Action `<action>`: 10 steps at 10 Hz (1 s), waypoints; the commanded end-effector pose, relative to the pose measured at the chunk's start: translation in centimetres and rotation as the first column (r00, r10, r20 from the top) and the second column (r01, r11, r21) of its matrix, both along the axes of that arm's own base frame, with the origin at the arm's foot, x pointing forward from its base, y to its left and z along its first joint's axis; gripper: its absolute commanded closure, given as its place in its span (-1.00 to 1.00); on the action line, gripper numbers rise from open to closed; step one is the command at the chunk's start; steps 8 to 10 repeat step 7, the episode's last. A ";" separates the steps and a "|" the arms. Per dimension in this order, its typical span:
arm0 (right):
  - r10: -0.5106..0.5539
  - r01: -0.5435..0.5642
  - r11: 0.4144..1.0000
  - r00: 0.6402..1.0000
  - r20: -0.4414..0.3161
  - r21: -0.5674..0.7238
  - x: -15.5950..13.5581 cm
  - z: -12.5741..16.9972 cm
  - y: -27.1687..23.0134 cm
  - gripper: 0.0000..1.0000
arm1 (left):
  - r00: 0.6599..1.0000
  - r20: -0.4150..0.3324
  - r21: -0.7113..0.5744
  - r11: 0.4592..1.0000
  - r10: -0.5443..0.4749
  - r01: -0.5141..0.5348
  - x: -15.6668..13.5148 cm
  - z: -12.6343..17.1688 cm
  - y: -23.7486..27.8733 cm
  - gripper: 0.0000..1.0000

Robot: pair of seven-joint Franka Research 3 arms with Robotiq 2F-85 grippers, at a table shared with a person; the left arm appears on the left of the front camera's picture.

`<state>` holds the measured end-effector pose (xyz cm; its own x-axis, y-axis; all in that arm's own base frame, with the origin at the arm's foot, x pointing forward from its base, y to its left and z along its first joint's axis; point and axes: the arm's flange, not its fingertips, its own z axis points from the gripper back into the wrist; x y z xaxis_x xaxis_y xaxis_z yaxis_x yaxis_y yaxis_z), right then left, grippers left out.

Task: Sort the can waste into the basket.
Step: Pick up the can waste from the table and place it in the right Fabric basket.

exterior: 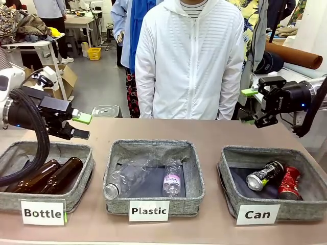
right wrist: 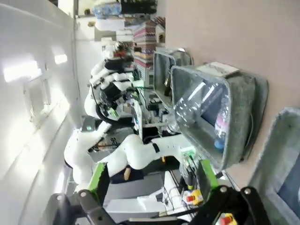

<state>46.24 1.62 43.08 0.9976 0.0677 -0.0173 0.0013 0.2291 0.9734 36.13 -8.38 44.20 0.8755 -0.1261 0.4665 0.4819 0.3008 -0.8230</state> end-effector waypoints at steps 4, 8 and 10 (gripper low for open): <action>0.057 -0.056 0.998 0.998 0.021 -0.027 0.2 0.6 -0.7 -1.00 | 1.000 0.006 -0.004 1.000 -0.011 0.011 -0.1 0.1 0.1 -1.00; 0.057 -0.056 0.998 0.998 0.021 -0.027 0.2 0.6 -0.7 -1.00 | 1.000 0.006 -0.004 1.000 -0.011 0.011 -0.1 0.1 0.1 -1.00; 0.057 -0.056 0.998 0.998 0.021 -0.027 0.2 0.6 -0.7 -1.00 | 1.000 0.006 -0.004 1.000 -0.011 0.011 -0.1 0.1 0.1 -1.00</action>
